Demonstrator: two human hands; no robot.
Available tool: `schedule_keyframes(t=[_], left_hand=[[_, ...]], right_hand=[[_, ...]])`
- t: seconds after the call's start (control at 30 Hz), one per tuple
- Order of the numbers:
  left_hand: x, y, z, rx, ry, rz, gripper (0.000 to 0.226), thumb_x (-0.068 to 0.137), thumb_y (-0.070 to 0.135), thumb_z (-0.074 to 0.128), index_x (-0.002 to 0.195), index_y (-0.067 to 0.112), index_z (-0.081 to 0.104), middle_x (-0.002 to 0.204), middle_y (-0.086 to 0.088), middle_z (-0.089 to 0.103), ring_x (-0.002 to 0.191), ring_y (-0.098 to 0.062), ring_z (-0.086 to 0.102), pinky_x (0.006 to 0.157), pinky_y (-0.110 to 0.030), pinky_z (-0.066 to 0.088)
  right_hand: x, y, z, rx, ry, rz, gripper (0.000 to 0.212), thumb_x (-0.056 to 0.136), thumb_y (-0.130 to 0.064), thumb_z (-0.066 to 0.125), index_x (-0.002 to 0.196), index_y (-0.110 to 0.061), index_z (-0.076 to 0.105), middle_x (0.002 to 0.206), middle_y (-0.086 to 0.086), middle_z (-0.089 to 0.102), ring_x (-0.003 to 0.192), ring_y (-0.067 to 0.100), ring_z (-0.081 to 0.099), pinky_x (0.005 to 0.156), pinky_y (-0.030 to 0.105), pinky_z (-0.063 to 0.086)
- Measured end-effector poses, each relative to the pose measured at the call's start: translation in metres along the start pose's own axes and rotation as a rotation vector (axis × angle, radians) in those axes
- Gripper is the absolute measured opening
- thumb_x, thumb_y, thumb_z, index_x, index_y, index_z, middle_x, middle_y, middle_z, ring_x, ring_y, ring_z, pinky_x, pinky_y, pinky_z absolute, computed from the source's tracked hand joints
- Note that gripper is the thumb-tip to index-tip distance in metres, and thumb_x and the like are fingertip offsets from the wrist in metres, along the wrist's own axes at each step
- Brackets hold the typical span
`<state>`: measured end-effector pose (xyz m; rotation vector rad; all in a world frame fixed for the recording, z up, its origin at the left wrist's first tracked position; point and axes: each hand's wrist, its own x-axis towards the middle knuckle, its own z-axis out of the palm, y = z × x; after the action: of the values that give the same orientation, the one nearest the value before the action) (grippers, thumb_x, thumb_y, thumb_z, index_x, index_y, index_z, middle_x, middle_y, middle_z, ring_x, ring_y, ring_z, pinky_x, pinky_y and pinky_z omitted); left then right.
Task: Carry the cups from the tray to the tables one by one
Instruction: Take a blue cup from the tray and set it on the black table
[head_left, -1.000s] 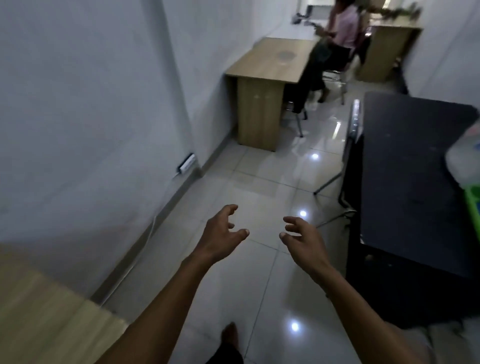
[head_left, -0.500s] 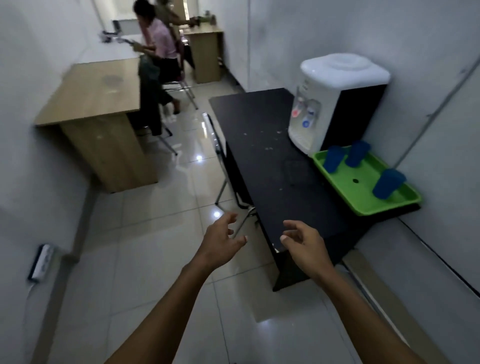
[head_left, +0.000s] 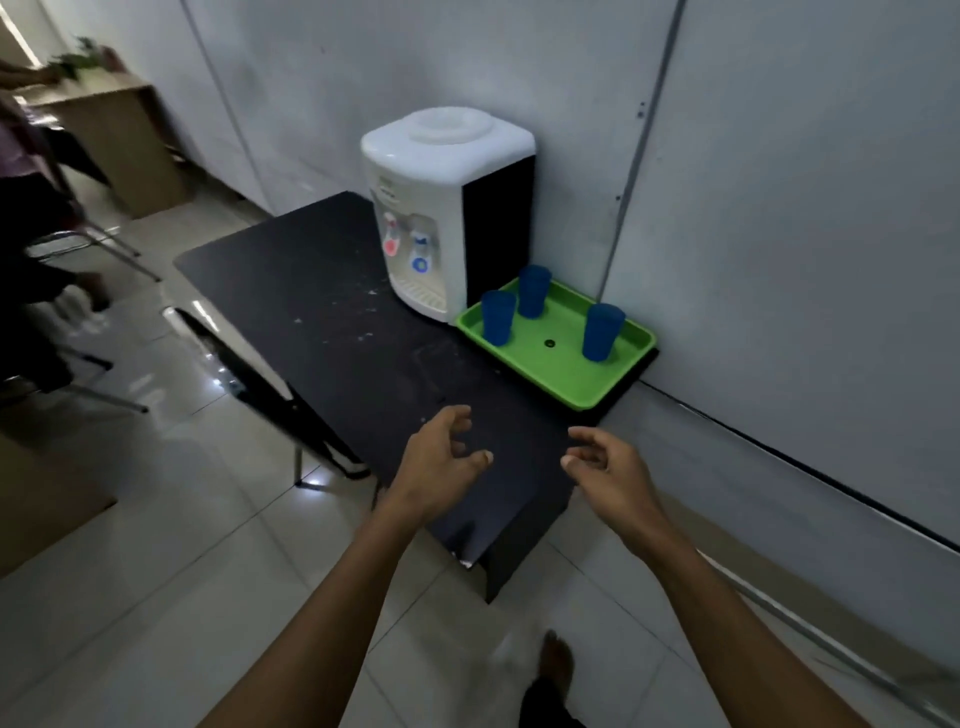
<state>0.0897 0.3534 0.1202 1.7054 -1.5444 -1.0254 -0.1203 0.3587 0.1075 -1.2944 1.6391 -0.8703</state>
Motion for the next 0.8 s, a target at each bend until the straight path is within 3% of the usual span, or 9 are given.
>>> schedule_keyframes(t=[0.1, 0.27, 0.53, 0.8], left_hand=[[0.031, 0.01, 0.017, -0.002, -0.055, 0.036, 0.063, 0.088, 0.022, 0.071, 0.144, 0.017, 0.043, 0.139, -0.002, 0.055, 0.115, -0.019, 0.059, 0.089, -0.03, 0.05], [0.088, 0.024, 0.044, -0.008, -0.09, 0.044, 0.062, 0.087, 0.021, 0.072, 0.143, 0.017, 0.045, 0.134, -0.001, 0.058, 0.11, -0.016, 0.061, 0.088, -0.03, 0.052], [0.196, 0.047, 0.084, -0.002, -0.098, 0.003, 0.064, 0.082, 0.017, 0.076, 0.14, 0.016, 0.048, 0.128, -0.004, 0.062, 0.104, -0.018, 0.064, 0.089, -0.032, 0.053], [0.268, 0.055, 0.123, -0.031, -0.136, -0.028, 0.065, 0.081, 0.013, 0.077, 0.139, 0.016, 0.047, 0.125, -0.002, 0.059, 0.105, -0.019, 0.062, 0.075, -0.021, 0.051]], right_hand=[[0.026, 0.006, -0.013, 0.02, 0.07, 0.038, 0.034, 0.089, -0.012, 0.065, 0.123, -0.014, 0.061, 0.091, -0.001, 0.066, 0.09, 0.017, 0.065, 0.086, 0.037, 0.056], [0.081, 0.013, -0.033, 0.014, 0.112, 0.059, 0.035, 0.088, -0.011, 0.065, 0.123, -0.014, 0.062, 0.1, 0.006, 0.068, 0.091, 0.016, 0.064, 0.08, 0.025, 0.047], [0.181, 0.026, -0.072, -0.009, 0.097, 0.091, 0.035, 0.087, -0.008, 0.067, 0.121, -0.013, 0.063, 0.099, 0.012, 0.07, 0.085, 0.015, 0.064, 0.069, 0.013, 0.046], [0.251, 0.043, -0.091, -0.016, 0.103, 0.145, 0.037, 0.083, -0.007, 0.069, 0.119, -0.015, 0.065, 0.094, 0.009, 0.068, 0.089, 0.021, 0.066, 0.083, 0.031, 0.052]])
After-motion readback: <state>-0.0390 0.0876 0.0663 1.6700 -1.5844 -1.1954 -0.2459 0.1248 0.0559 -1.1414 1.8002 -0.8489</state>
